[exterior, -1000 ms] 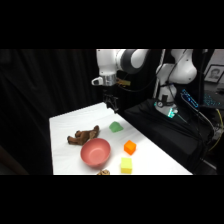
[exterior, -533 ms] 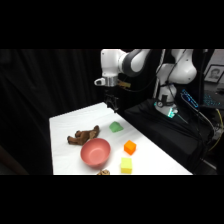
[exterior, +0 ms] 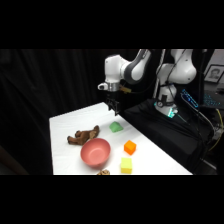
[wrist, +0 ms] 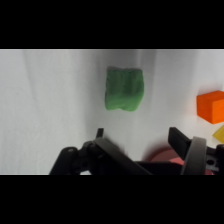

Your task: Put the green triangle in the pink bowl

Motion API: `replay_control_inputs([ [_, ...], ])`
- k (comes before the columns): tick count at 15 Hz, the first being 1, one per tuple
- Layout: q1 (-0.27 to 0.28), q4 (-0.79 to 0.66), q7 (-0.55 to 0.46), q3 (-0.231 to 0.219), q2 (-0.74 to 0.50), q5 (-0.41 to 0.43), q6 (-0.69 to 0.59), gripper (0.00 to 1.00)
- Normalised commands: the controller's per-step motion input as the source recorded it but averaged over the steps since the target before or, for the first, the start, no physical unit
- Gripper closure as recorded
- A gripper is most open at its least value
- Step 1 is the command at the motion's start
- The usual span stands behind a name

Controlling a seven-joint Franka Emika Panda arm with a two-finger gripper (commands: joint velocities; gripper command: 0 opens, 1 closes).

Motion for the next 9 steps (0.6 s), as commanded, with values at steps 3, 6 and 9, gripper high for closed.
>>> replay_control_inputs([
  [3,-0.050,-0.08,-0.03,-0.007,0.15,-0.029,0.34,0.00],
  [6,-0.061,-0.07,-0.02,0.004,0.14,-0.029,0.30,0.00],
  [9,-0.067,-0.07,-0.03,0.028,0.12,-0.005,0.28,0.00],
])
